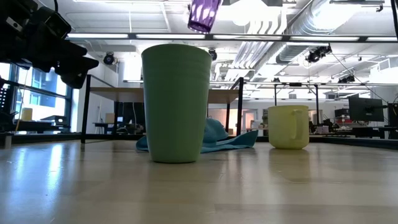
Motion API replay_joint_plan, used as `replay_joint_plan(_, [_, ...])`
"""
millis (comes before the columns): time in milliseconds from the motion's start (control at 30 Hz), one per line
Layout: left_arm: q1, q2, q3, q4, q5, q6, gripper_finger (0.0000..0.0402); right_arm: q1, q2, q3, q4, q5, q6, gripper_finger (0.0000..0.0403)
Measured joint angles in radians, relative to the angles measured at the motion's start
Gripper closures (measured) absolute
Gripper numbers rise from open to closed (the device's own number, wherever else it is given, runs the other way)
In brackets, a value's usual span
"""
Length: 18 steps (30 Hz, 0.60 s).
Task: Stack small to large cups/mugs on shelf
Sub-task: Put the violet cup on the shelf
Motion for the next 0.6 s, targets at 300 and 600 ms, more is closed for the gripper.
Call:
replay_joint_plan(300, [0.000, 0.000, 0.000, -0.001, -0.004, 0.000, 0.0245, -0.130, 0.001, 0.000, 0.019, -0.018, 0.019, 0.0403])
replay_joint_plan(600, [0.000, 0.000, 0.000, -0.005, -0.024, 0.000, 0.0245, -0.219, 0.013, 0.000, 0.024, -0.090, 0.037, 0.0403])
